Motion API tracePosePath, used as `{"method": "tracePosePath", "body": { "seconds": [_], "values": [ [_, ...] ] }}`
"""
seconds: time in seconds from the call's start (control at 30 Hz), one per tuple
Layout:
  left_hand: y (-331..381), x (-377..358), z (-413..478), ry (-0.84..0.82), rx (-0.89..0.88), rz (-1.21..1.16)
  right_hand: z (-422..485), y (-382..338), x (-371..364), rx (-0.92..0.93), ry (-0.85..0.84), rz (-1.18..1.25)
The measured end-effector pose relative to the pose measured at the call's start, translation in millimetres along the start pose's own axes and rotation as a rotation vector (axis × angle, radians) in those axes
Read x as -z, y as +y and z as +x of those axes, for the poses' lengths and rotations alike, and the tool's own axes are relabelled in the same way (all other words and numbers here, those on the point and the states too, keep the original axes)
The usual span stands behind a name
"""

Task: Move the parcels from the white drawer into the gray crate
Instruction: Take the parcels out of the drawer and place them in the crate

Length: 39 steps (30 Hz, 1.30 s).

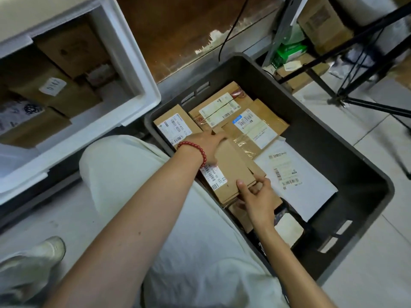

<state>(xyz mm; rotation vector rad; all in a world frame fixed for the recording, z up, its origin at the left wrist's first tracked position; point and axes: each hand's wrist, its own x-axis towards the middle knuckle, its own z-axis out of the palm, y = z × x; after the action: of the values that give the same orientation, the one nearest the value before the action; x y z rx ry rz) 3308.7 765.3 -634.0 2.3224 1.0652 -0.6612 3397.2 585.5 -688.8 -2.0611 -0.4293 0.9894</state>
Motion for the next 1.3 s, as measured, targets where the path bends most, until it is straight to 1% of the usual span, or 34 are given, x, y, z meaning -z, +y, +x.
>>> {"method": "tracePosePath", "body": {
  "seconds": [0.1,0.27,0.4,0.5,0.6,0.7,0.77,0.83,0.9,0.97,1.03,1.2,1.3],
  "values": [
    [-1,-1,-2,-0.041,0.012,0.026,0,2,-3,-0.029,0.0,0.008],
    [-1,-1,-6,-0.035,0.051,0.017,3,0,-6,-0.015,0.007,-0.008],
    [-1,-2,-9,-0.024,0.052,0.009,4,4,-8,0.068,0.057,-0.153],
    [1,-2,-15,0.101,0.049,0.106,5,5,-6,0.091,0.047,-0.238],
    [3,7,-25,0.243,0.095,0.203,3,-3,0,0.118,-0.038,-0.291],
    [-1,27,-47,0.388,0.134,0.192,2,-15,9,0.111,-0.12,-0.318],
    [-10,42,-70,0.517,0.144,0.161,3,-23,13,0.153,-0.184,-0.408],
    [-24,57,-98,0.622,0.173,0.123,2,-34,11,0.232,-0.179,-0.475],
    [-44,67,-124,0.687,0.236,0.078,-1,-51,3,0.311,-0.134,-0.477],
    [-65,71,-148,0.719,0.301,0.07,-6,-74,-10,0.427,-0.118,-0.464],
    [-86,67,-168,0.729,0.361,0.073,-12,-100,-25,0.55,-0.137,-0.459],
    [-129,40,-209,0.787,0.519,-0.067,-42,-175,-68,0.807,-0.287,-0.392],
    [-154,25,-233,0.773,0.61,-0.102,-64,-207,-95,0.98,-0.385,-0.467]
  ]
}}
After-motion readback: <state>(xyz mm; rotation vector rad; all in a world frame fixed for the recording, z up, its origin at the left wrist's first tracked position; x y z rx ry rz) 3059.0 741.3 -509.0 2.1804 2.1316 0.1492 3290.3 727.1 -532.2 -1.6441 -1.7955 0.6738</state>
